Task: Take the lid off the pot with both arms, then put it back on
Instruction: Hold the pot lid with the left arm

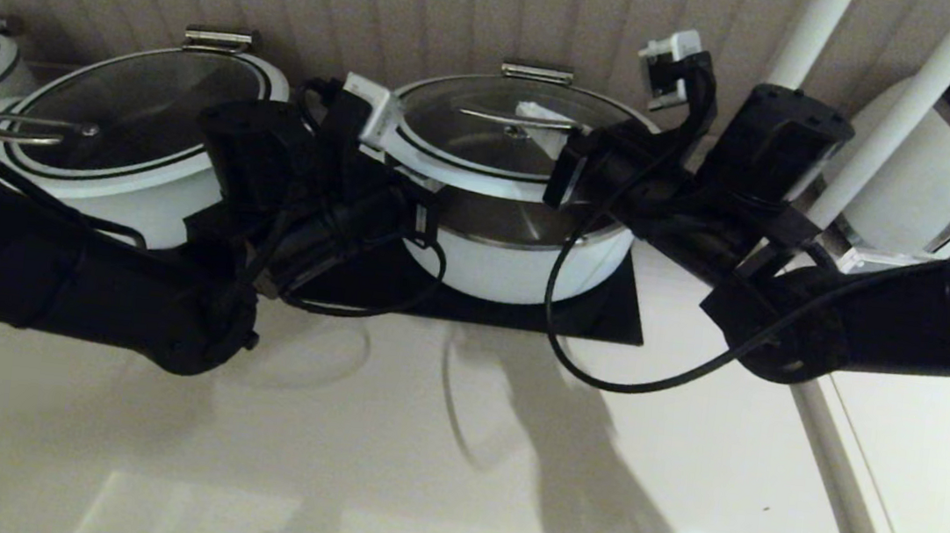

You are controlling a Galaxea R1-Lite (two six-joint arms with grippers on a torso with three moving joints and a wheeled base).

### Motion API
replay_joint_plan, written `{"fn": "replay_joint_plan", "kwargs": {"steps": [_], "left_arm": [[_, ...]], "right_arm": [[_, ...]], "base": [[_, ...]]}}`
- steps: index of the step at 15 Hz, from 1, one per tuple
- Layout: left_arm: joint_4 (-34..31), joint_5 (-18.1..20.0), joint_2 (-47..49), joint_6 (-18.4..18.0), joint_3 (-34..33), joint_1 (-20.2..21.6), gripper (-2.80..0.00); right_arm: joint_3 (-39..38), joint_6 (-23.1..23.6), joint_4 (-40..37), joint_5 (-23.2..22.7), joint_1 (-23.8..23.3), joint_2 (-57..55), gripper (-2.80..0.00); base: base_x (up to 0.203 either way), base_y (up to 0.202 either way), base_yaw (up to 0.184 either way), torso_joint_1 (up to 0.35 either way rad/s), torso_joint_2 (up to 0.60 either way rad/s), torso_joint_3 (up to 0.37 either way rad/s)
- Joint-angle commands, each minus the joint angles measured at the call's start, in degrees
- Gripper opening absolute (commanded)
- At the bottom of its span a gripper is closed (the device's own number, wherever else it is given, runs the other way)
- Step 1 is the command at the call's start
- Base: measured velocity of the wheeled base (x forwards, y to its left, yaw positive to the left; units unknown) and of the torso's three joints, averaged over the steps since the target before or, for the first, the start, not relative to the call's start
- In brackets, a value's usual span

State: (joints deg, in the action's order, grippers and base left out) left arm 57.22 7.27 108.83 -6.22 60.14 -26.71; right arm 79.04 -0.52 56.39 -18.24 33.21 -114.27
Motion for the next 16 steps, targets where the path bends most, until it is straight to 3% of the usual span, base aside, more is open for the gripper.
{"fn": "replay_joint_plan", "kwargs": {"steps": [1,16], "left_arm": [[0.35,0.03,0.08,-0.02,0.07,-0.01,-2.80],[0.35,0.03,1.89,0.02,2.97,0.08,-2.80]], "right_arm": [[-0.51,-0.01,0.38,-0.13,0.02,0.37,-2.80],[-11.63,-0.01,0.30,-0.22,-0.18,6.97,-2.80]], "base": [[0.000,0.000,0.000,0.000,0.00,0.000],[0.000,0.000,0.000,0.000,0.00,0.000]]}}
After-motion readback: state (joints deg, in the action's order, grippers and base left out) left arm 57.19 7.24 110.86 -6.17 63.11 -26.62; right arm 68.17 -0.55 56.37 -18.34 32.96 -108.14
